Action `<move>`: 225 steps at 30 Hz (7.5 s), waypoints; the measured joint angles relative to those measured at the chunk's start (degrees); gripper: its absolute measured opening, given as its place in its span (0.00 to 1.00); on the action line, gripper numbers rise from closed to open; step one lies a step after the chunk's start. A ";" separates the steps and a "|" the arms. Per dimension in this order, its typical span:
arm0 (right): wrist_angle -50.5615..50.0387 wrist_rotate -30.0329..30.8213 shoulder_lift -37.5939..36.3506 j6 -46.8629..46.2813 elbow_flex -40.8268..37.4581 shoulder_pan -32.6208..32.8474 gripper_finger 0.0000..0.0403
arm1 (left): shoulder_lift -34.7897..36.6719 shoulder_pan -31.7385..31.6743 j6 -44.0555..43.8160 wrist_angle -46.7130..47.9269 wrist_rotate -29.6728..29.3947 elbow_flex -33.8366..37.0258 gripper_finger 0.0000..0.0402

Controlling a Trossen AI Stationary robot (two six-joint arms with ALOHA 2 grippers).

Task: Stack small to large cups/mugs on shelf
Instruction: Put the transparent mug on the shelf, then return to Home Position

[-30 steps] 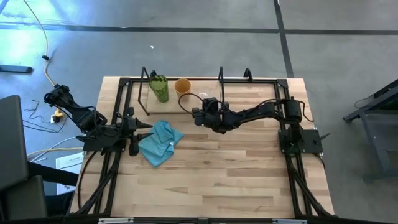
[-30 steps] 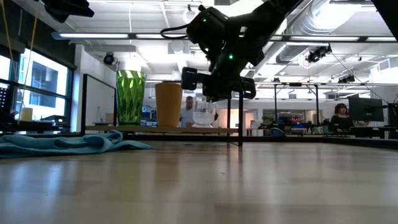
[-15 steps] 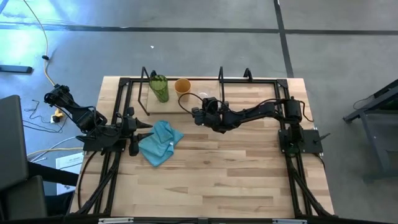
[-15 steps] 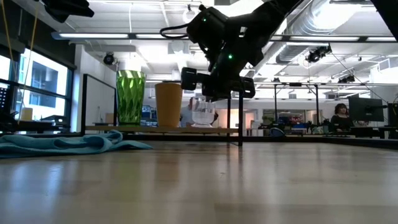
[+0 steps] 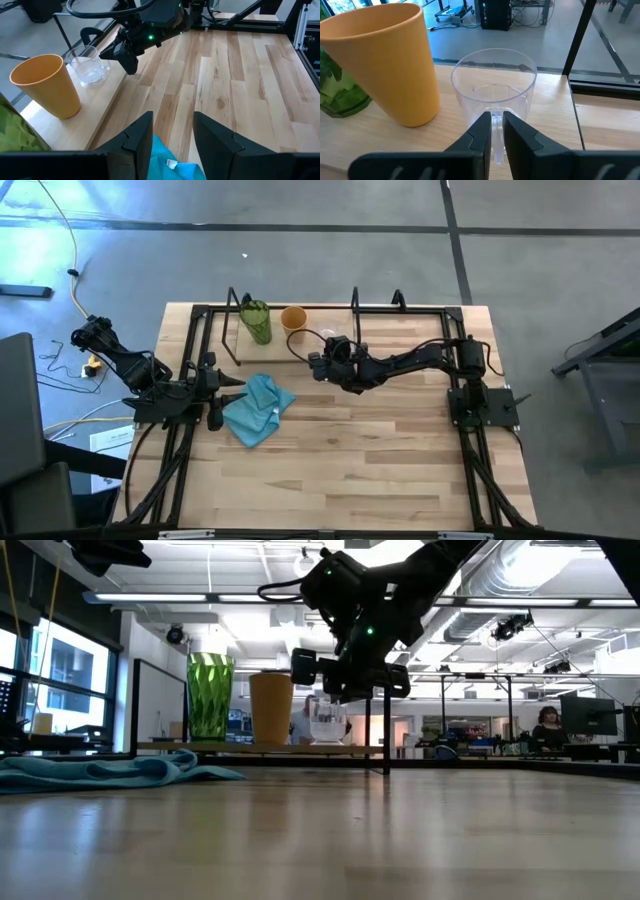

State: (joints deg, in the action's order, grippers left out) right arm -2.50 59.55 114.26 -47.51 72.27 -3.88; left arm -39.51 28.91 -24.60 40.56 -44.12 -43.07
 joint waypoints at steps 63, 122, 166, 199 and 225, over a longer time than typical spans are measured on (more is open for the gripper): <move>4.15 -0.87 0.24 4.25 -0.02 -0.22 0.26 | -0.02 0.00 -0.81 0.09 0.81 0.02 0.32; -28.55 -26.64 -43.26 58.23 -0.02 25.07 0.28 | -6.50 0.02 31.80 -35.21 10.51 0.04 0.32; -36.37 -61.54 -79.02 67.48 -8.21 13.99 0.28 | 21.76 -0.02 45.26 -27.34 12.94 2.72 0.32; 29.74 -53.47 -105.09 68.34 -64.46 13.04 0.28 | 39.15 -0.02 53.94 -49.26 17.35 24.76 0.32; 30.47 -76.28 -104.85 49.53 -69.46 -5.93 0.23 | 39.15 -0.02 59.96 -64.40 17.55 33.33 0.32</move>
State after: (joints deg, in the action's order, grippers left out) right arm 27.96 -16.73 9.41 2.02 2.81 -9.81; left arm -0.36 28.88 35.36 -23.85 -26.57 -9.74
